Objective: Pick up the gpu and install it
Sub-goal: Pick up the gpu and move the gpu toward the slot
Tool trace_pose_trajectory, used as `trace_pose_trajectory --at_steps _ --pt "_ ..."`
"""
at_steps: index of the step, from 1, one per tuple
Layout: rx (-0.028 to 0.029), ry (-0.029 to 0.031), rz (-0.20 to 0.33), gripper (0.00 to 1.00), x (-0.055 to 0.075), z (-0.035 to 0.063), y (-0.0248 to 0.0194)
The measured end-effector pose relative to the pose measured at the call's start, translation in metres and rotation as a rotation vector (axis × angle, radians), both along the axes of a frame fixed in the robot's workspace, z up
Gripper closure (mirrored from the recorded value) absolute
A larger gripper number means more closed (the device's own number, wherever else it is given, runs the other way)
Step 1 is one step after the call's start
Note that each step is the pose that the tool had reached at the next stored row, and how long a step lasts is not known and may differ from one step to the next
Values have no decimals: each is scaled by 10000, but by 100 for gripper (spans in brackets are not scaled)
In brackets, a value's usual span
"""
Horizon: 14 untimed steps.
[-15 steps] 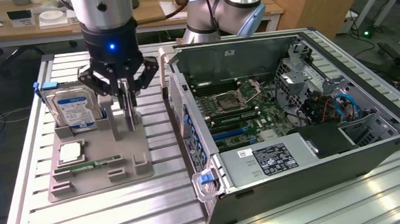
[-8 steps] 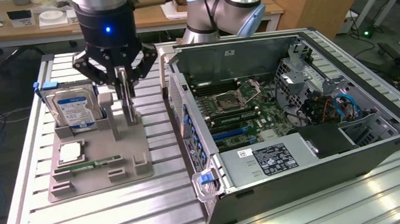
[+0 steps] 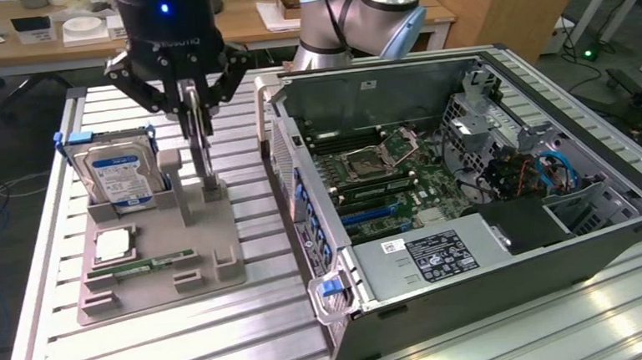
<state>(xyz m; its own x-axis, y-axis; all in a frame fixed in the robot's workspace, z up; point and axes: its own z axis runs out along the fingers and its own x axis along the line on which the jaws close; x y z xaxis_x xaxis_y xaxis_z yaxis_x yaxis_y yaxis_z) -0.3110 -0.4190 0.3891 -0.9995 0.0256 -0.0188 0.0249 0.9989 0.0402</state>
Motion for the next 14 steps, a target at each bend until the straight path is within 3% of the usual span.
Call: trace_pose_trajectory --at_steps 6,14 --pt "1 0 1 72 0 189 0" --pt "0 2 3 72 12 205 0"
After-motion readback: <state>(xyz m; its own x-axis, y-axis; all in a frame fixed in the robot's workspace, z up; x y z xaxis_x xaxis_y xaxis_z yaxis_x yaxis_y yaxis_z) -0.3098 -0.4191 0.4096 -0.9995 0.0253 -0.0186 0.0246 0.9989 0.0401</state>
